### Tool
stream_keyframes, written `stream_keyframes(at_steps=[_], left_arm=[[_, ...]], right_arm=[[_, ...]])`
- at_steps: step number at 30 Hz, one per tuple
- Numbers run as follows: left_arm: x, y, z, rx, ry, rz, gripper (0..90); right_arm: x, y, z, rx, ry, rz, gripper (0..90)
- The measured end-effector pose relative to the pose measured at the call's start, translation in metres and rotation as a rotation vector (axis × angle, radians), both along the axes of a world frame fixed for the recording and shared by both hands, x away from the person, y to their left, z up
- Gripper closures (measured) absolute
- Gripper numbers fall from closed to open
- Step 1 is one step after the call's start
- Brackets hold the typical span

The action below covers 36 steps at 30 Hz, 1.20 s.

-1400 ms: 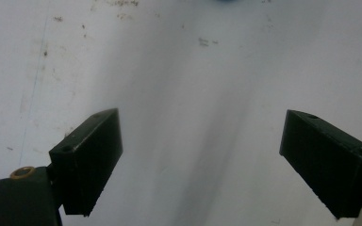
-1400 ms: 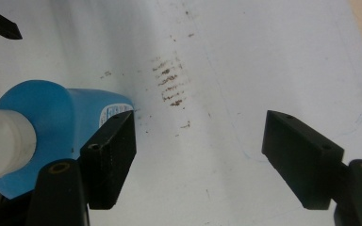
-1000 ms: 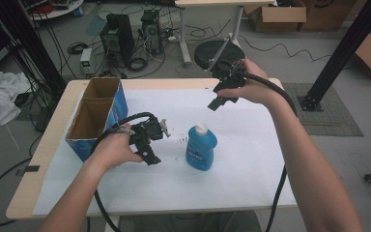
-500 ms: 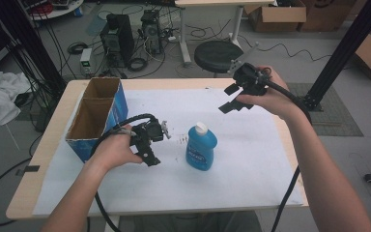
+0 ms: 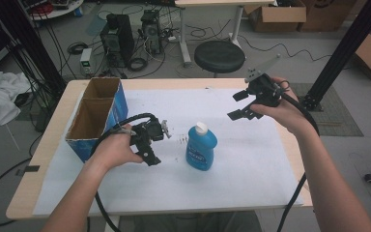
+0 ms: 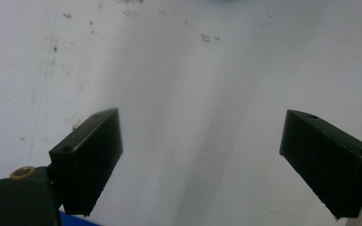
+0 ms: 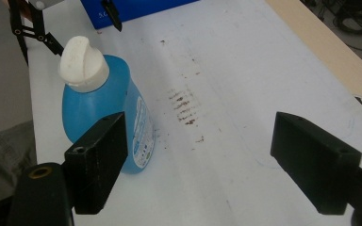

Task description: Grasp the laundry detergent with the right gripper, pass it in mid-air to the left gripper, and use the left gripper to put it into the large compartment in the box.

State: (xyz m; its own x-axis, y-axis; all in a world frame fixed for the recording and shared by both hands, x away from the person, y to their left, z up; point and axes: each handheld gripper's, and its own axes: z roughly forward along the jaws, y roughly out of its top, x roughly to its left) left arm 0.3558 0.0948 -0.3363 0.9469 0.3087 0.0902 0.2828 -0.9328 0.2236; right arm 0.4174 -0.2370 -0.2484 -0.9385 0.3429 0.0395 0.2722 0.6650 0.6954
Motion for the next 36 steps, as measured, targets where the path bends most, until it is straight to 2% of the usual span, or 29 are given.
stream_keyframes(at_steps=[2, 6, 17, 21, 28, 36], left_arm=[[0.0, 0.001, 0.002, -0.001, 0.003, -0.002, 14.2], [0.0, 0.002, 0.007, -0.008, -0.002, 0.0, 14.2], [-0.002, 0.001, 0.017, -0.008, -0.008, -0.002, 14.2], [-0.002, 0.001, 0.019, -0.007, -0.011, -0.002, 14.1], [-0.003, 0.0, 0.023, -0.005, -0.011, -0.007, 13.5], [-0.004, 0.001, 0.029, -0.003, -0.019, -0.004, 13.0]], right_arm=[[-0.004, -0.004, -0.005, 0.029, 0.005, -0.001, 18.9], [-0.008, -0.008, -0.013, 0.034, 0.004, -0.005, 18.3], [-0.028, -0.018, -0.04, 0.098, -0.006, -0.011, 17.6], [-0.034, -0.017, -0.047, 0.104, -0.01, -0.008, 17.5], [-0.055, -0.012, -0.063, 0.175, -0.02, 0.014, 17.0], [-0.069, -0.005, -0.08, 0.228, -0.03, 0.013, 16.6]])
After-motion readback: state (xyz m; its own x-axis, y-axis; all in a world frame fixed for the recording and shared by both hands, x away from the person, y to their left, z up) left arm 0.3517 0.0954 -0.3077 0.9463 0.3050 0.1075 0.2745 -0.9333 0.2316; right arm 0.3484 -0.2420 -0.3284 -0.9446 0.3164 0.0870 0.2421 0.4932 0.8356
